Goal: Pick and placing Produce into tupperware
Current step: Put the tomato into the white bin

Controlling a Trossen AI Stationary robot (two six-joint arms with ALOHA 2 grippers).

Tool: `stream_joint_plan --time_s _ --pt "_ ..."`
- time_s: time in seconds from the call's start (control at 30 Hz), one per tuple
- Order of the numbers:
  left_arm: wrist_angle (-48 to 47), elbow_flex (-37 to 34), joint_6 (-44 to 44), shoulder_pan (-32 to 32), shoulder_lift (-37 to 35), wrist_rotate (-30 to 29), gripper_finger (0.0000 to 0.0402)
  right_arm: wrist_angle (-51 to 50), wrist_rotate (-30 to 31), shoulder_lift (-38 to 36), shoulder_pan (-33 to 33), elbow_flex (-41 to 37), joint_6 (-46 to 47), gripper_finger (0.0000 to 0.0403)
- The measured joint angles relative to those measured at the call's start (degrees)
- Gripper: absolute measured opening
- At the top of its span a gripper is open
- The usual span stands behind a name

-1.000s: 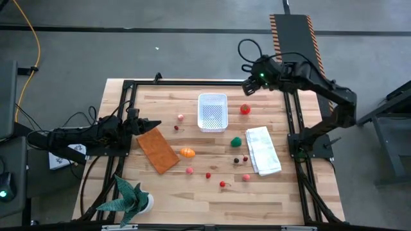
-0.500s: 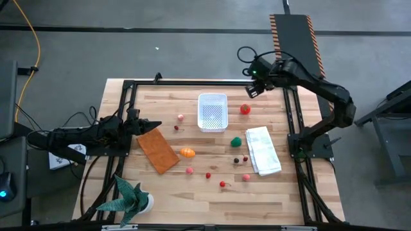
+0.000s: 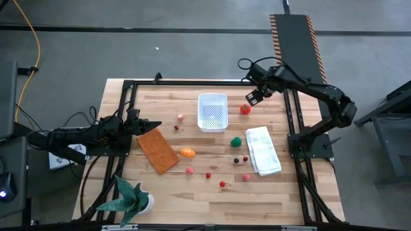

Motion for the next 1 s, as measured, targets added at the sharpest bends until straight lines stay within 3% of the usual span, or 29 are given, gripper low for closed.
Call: stream_joint_plan --time_s 0.53,0.77,1.0 --pt "-0.1 0.0 0.0 0.0 0.0 1.3 0.0001 0.2 0.8 0.0 0.0 0.0 -1.1 0.0177" --pt "-0.2 0.0 0.0 0.0 0.0 1.3 0.0001 3.6 -5.3 0.0 0.0 0.0 -0.1 0.0178" --pt "-0.3 0.0 0.0 0.0 0.0 1.4 0.0001 6.1 -7.4 0.0 -0.3 0.0 -2.7 0.0222"
